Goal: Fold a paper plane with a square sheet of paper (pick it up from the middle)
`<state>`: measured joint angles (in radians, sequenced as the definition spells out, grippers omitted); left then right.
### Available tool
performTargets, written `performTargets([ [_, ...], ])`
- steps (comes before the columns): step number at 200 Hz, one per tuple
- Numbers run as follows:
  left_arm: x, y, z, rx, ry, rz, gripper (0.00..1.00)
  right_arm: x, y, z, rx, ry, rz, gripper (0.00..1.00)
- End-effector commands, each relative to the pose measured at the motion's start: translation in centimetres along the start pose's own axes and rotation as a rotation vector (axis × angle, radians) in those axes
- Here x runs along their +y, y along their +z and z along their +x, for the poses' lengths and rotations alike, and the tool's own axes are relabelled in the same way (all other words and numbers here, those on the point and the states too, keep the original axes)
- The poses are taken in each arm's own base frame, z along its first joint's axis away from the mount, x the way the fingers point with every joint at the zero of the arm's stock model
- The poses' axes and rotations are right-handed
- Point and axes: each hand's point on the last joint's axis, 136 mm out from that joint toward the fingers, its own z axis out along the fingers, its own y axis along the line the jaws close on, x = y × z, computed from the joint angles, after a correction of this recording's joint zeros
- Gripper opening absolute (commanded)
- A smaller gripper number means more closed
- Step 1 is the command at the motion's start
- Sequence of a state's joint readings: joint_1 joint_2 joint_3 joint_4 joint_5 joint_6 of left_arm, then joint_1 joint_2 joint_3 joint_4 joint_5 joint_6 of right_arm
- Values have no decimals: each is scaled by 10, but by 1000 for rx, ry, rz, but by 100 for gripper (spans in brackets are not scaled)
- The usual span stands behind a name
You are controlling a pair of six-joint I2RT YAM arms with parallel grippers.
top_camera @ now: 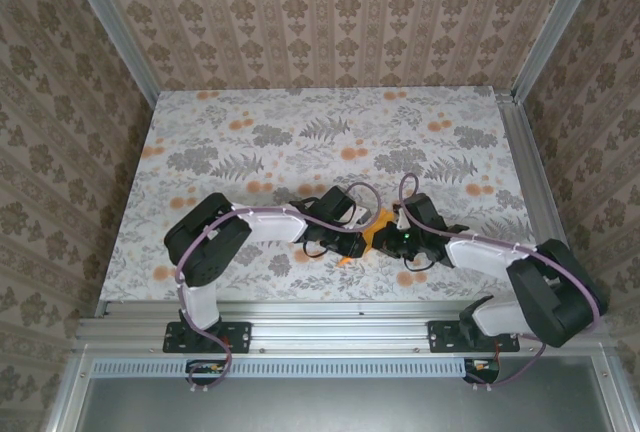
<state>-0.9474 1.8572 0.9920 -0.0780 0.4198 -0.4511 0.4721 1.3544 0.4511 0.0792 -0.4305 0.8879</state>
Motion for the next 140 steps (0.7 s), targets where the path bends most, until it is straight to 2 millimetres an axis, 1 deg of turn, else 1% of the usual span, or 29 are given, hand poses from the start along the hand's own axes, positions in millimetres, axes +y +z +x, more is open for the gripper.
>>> performTargets([
  [1,26,1,17,28,-48,-99,16,2,9,1,18,8,-23,9],
  [27,25,-1,16,24,-45,-94,17,-4,18,-1,26,6,-2,8],
  [81,22,-3,17,27,-40,-85,19,-14,24,-3,28,-7,38,7],
  [116,18,-12,11,14,-27,-90,23,-17,24,-3,34,-11,61,7],
  [140,19,-21,12,9,-22,-119,26,-20,24,-1,37,-14,70,7],
])
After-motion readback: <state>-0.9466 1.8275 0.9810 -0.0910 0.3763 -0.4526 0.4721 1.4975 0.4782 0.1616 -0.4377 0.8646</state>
